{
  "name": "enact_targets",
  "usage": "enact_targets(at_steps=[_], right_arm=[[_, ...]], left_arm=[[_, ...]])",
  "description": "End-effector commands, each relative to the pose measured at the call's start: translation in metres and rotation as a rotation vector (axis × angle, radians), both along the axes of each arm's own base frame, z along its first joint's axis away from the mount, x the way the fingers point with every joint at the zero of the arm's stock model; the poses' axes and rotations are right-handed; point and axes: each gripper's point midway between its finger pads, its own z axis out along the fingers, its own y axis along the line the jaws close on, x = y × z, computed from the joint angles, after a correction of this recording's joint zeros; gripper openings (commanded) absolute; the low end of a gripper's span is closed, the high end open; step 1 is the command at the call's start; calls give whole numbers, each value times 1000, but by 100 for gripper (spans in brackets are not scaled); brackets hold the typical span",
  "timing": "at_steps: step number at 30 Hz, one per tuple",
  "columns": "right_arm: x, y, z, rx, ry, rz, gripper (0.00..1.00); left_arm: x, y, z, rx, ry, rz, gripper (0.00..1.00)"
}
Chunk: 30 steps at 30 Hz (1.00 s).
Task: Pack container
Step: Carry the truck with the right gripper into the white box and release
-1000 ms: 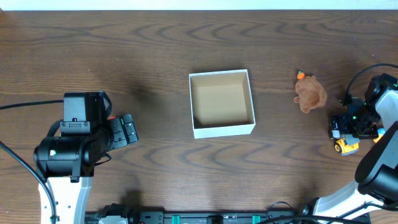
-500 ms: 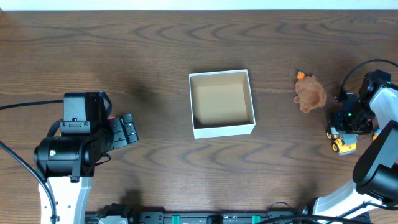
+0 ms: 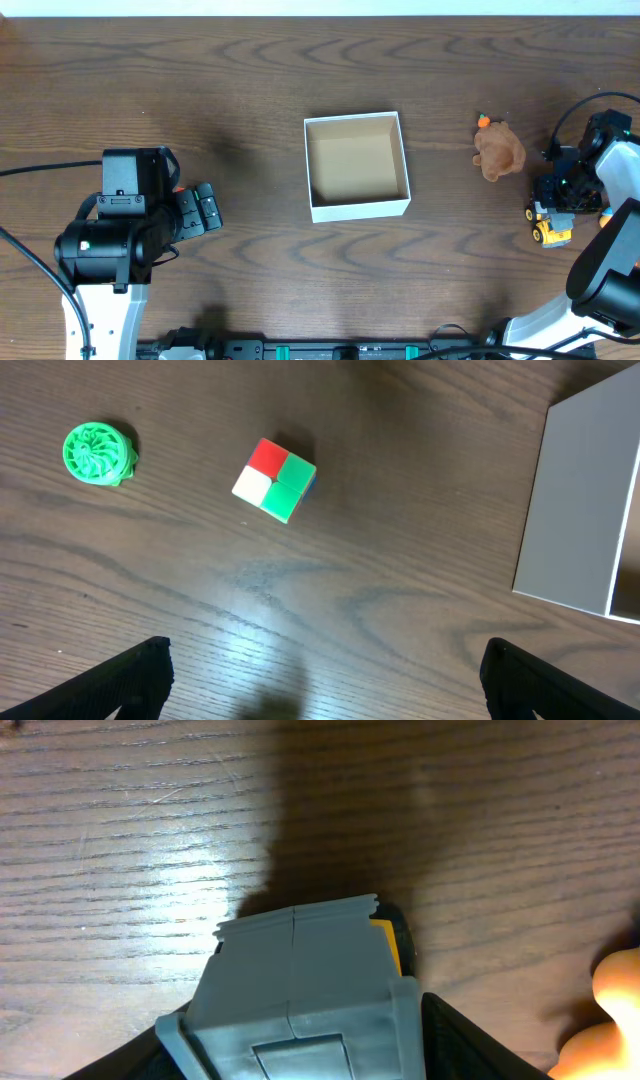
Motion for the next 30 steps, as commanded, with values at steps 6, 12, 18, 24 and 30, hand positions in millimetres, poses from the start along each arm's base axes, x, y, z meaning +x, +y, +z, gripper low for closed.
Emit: enact_targets(at_steps=[6, 12, 18, 24, 30], right_arm=[[3, 0, 10, -19, -27, -2, 62], [3, 0, 10, -20, -28, -9, 57], [3, 0, 10, -20, -28, -13, 42], [3, 0, 10, -21, -29, -20, 34], [7, -1, 18, -35, -60, -20, 23]], left_arm=[[2, 2, 6, 0, -16, 15, 98], [2, 2, 6, 0, -15, 15, 98], [2, 2, 6, 0, -16, 15, 98], [2, 2, 6, -1, -16, 15, 98], [2, 2, 6, 0, -16, 15, 98]])
